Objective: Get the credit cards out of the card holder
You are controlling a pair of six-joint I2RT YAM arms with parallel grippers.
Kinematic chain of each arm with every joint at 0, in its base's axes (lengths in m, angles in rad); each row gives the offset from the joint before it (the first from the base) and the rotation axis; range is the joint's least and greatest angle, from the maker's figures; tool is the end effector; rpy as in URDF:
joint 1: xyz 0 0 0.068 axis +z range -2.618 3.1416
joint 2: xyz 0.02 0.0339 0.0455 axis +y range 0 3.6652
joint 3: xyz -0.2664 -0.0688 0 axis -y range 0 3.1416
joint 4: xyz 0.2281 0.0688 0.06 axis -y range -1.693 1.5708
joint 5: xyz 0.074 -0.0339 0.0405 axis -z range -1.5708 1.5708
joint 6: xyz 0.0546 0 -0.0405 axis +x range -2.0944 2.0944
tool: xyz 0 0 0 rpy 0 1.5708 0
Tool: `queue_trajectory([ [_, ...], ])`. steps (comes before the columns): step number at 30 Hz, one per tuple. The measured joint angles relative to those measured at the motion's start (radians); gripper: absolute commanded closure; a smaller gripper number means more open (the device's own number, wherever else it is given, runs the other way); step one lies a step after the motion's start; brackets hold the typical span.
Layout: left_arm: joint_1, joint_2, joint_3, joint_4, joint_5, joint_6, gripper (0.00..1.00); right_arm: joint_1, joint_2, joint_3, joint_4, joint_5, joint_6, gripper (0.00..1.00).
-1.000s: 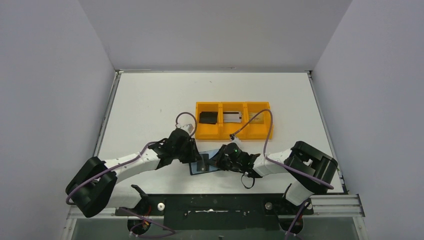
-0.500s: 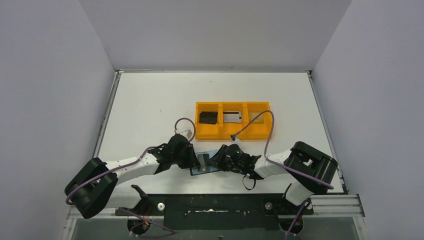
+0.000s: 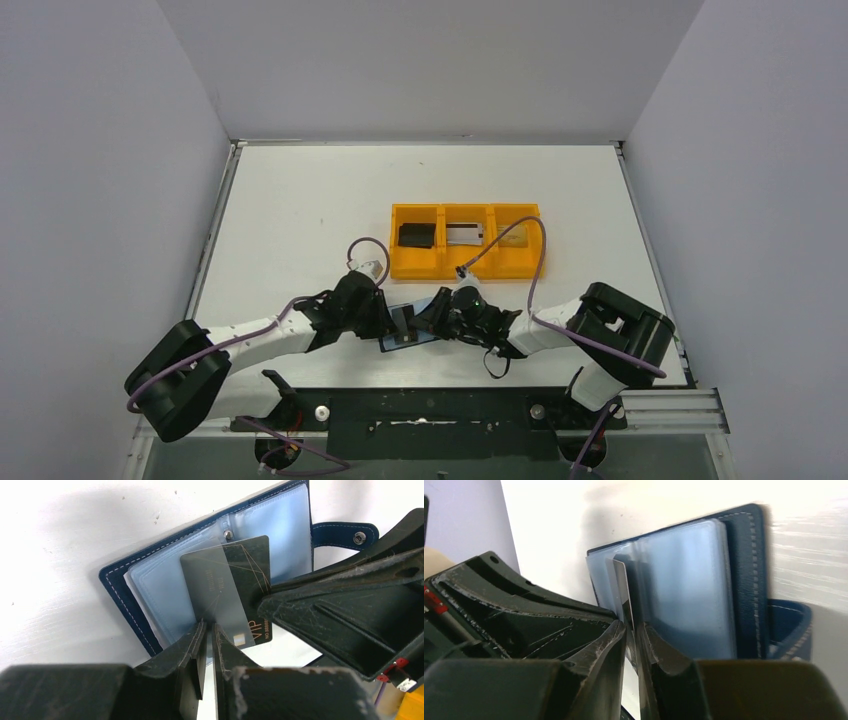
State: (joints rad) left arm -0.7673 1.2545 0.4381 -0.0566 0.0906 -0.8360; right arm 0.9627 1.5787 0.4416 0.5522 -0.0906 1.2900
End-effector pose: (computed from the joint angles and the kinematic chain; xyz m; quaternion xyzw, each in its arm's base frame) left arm 0.1546 -0.1560 0.1432 -0.0168 0.9388 -0.2750 0.2070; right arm 0.1556 0.2322 0.1272 0.1222 0.8718 0.4440 0.1672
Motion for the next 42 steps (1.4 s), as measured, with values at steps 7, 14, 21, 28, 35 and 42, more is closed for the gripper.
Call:
queue_trajectory([
  [7, -0.003, 0.002, 0.000, 0.006, 0.000, 0.000, 0.90, 0.002, 0.026, 0.034, 0.018, -0.032, -0.039, 0.93],
  [14, -0.004, -0.004, -0.002, 0.004, -0.002, -0.002, 0.90, 0.008, 0.018, 0.030, 0.011, -0.007, -0.026, 0.95],
  [21, -0.008, -0.017, -0.009, -0.005, -0.008, -0.008, 0.90, 0.008, -0.019, 0.029, -0.057, 0.024, -0.028, 0.82],
  [28, -0.009, -0.016, -0.009, -0.006, -0.007, -0.010, 0.90, 0.008, -0.019, 0.029, -0.085, 0.024, -0.031, 0.80],
  [35, -0.009, -0.016, -0.009, -0.006, -0.008, -0.010, 0.91, 0.008, -0.021, 0.030, -0.105, 0.028, -0.030, 1.00],
  [42, -0.011, -0.061, -0.009, -0.062, -0.053, -0.013, 0.86, 0.020, -0.123, 0.018, -0.134, 0.093, -0.028, 1.00],
])
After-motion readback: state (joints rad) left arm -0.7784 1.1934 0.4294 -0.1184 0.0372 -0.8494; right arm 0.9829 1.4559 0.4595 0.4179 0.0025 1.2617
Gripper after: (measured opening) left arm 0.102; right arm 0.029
